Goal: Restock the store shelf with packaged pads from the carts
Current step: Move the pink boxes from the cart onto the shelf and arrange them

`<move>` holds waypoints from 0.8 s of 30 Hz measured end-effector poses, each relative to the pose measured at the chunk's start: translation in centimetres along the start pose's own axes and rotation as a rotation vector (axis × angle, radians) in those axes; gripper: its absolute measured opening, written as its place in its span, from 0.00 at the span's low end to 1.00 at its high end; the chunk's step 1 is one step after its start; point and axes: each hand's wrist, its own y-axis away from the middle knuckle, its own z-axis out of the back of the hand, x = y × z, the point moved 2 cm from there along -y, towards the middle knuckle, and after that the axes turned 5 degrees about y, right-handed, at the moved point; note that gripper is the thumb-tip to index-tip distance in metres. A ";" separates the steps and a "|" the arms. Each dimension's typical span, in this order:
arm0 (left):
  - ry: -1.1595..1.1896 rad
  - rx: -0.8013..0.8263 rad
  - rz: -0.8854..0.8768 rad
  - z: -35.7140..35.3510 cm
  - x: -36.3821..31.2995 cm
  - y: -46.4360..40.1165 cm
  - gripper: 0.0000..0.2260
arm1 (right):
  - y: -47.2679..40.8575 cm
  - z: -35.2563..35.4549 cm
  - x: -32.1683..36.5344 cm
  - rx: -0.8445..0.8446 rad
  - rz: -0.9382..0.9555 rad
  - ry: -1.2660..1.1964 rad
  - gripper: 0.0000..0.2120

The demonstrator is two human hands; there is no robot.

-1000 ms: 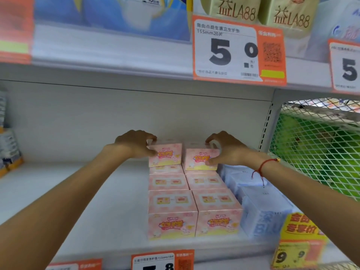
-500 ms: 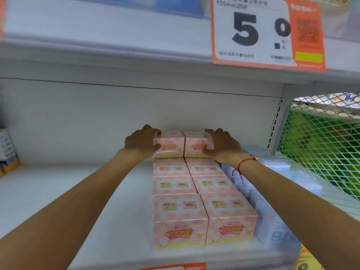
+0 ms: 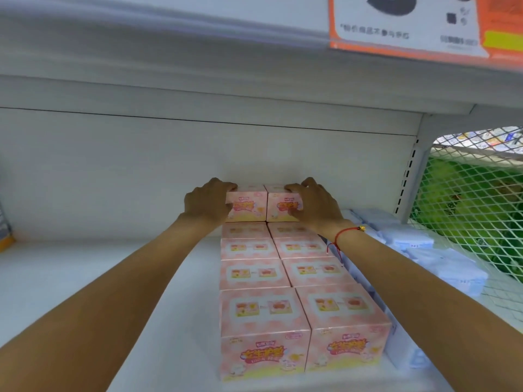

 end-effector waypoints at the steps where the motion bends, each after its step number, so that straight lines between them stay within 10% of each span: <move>1: 0.003 0.002 -0.003 0.0 0.1 0.0 0.19 | -0.1 -0.1 0.0 0.000 0.001 -0.007 0.24; 17: -0.006 0.057 -0.038 0.1 0.3 -0.5 0.32 | 0.7 0.4 -0.2 0.025 -0.011 0.051 0.31; 24: 0.070 0.036 0.005 3.2 -1.4 3.4 0.26 | 4.9 5.2 0.2 0.051 -0.003 0.071 0.15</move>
